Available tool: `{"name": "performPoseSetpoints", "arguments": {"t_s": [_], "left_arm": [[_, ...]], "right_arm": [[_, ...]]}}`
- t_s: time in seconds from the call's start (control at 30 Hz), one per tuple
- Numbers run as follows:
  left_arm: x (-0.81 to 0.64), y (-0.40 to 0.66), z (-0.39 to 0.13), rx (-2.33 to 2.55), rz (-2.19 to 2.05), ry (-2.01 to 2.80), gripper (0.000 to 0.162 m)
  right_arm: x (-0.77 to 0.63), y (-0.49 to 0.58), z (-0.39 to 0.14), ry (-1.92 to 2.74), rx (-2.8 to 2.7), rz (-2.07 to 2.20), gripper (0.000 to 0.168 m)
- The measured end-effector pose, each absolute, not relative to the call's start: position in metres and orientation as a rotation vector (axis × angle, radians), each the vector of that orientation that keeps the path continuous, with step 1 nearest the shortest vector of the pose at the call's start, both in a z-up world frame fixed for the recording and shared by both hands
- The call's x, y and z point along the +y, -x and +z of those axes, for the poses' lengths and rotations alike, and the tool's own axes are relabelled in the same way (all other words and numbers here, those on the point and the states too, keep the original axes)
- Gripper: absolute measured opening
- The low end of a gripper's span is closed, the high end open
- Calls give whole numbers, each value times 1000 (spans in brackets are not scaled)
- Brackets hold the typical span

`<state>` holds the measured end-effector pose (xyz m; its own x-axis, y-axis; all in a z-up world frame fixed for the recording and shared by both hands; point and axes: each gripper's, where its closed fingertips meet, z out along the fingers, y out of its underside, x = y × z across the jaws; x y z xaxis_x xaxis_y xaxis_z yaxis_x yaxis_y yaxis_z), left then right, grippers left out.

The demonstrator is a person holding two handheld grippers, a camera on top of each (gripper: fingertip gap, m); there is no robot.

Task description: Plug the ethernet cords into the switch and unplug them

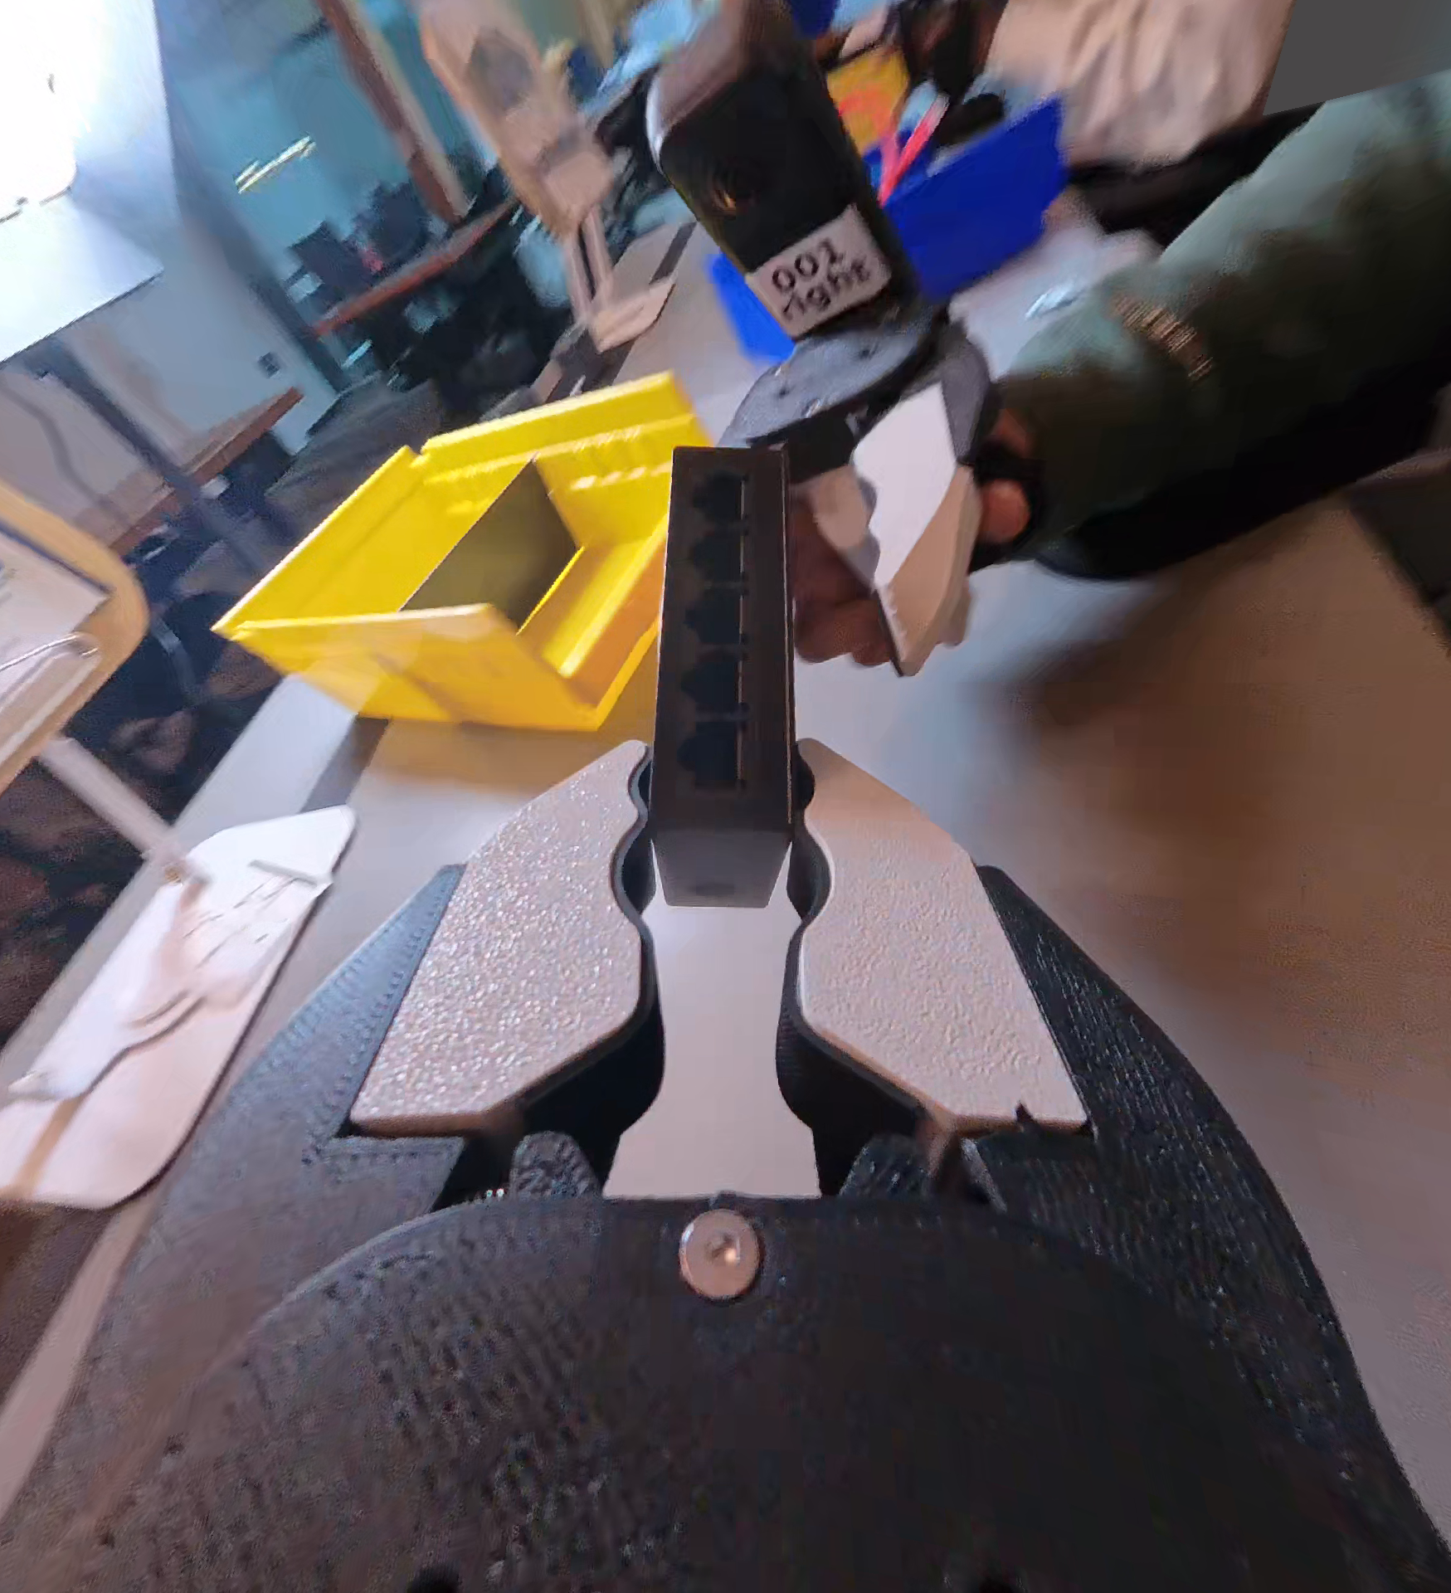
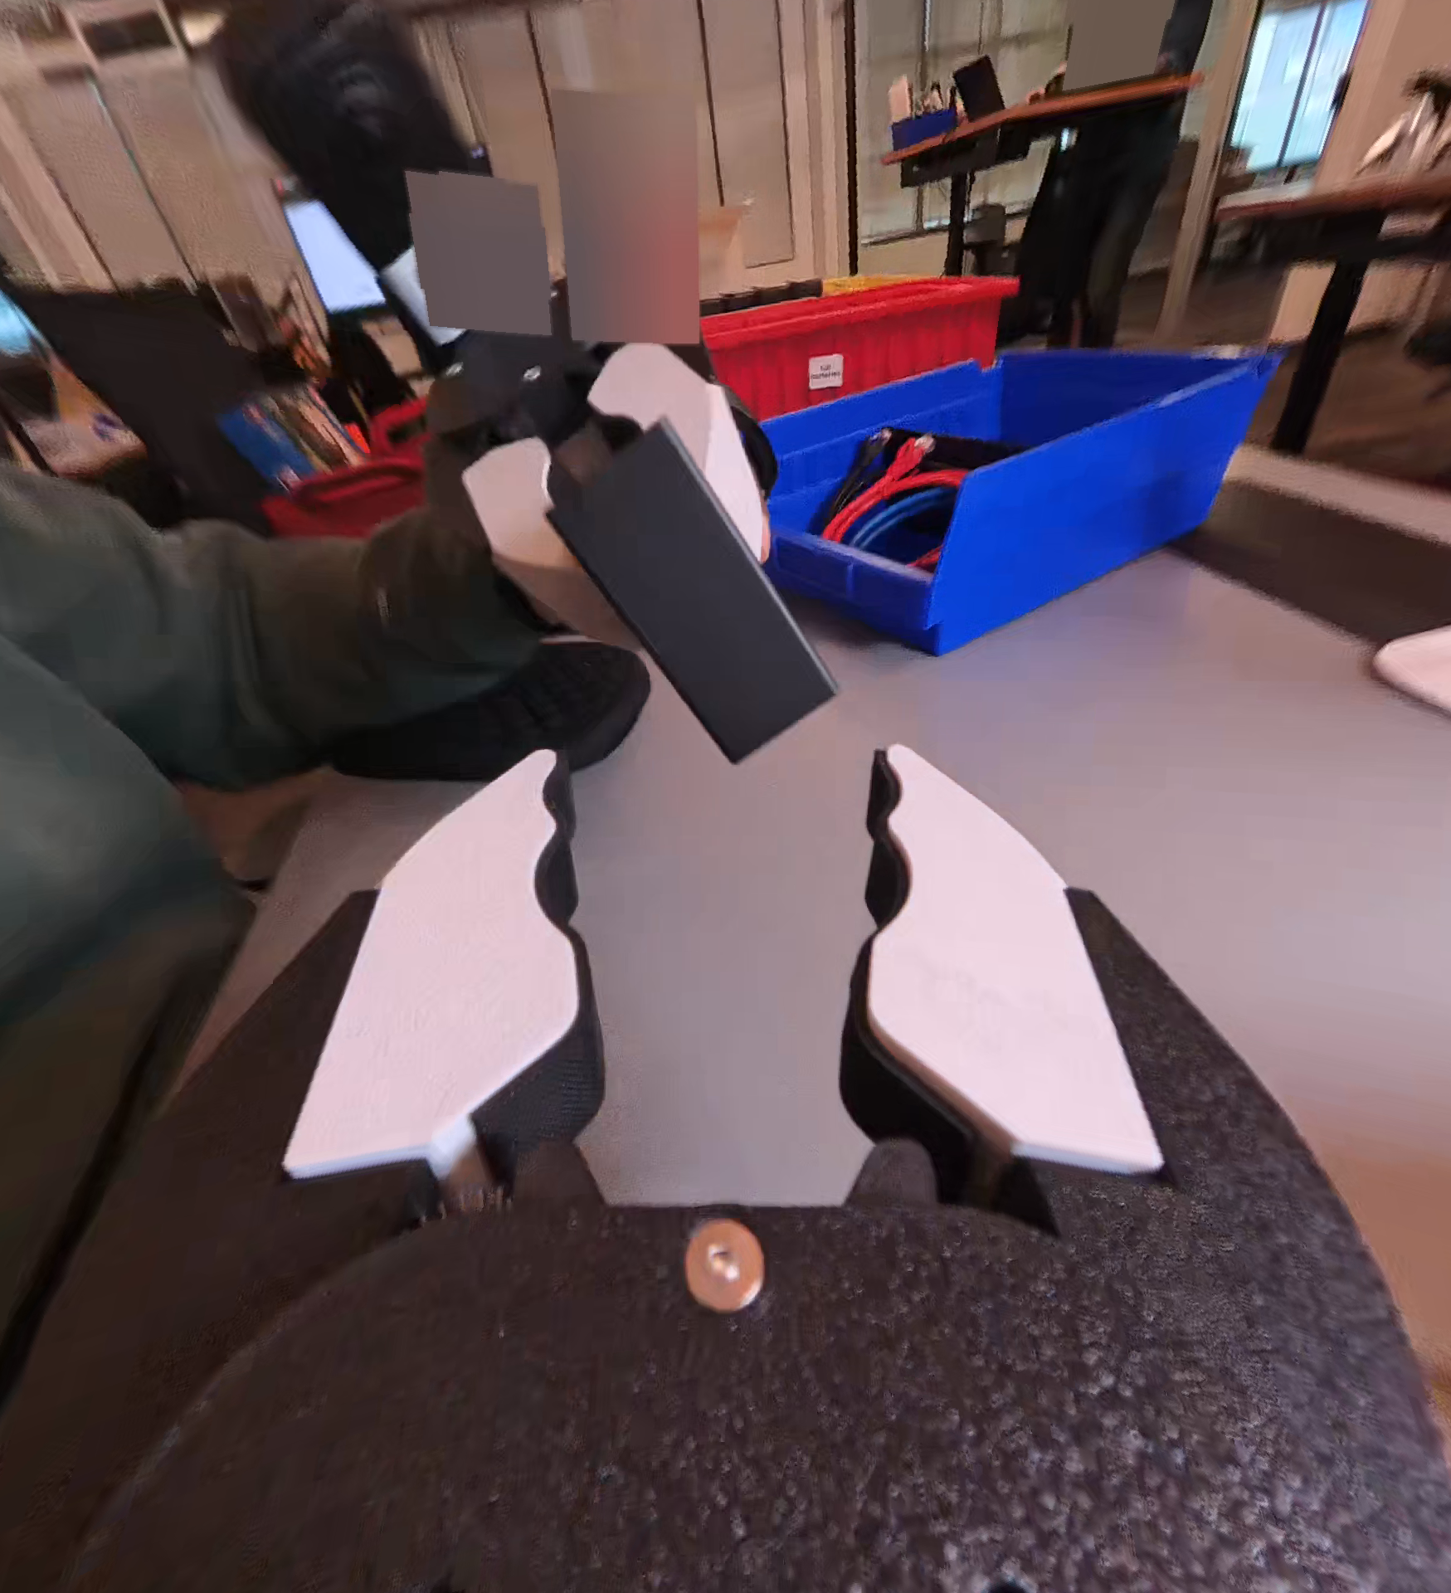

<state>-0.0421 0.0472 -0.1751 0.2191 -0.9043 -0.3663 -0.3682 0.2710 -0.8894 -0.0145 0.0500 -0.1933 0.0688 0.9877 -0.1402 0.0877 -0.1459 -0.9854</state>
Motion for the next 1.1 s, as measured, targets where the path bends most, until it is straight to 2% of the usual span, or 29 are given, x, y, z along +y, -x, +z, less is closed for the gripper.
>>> {"name": "performPoseSetpoints", "arguments": {"t_s": [0.17,0.33,0.37,0.47,0.63,0.73,0.8,0.9,1.0,1.1], "left_arm": [[21,37,-170,1379,-941,1238,27],[9,23,-179,1377,-1090,1231,27],[9,20,-178,1344,-1130,1232,28],[12,16,-184,1316,-1172,1264,28],[27,23,-202,1418,-880,1357,30],[27,19,-221,1491,-803,1423,26],[19,12,-227,1511,-886,1416,25],[14,8,-207,1404,-1057,1363,25],[16,15,-185,1293,-1181,1303,25],[19,16,-181,1252,-1201,1308,25]], "right_arm": [[31,14,-186,1243,-1313,996,68],[12,21,-174,1120,-1310,911,31],[13,20,-171,1117,-1293,922,31],[13,16,-169,1142,-1282,965,30],[25,11,-190,1303,-1416,830,29],[21,16,-193,1311,-1433,816,29],[11,23,-178,1230,-1372,912,29],[13,19,-156,1156,-1256,984,30],[21,11,-159,1190,-1251,954,52],[20,12,-165,1248,-1240,1054,52]]}}
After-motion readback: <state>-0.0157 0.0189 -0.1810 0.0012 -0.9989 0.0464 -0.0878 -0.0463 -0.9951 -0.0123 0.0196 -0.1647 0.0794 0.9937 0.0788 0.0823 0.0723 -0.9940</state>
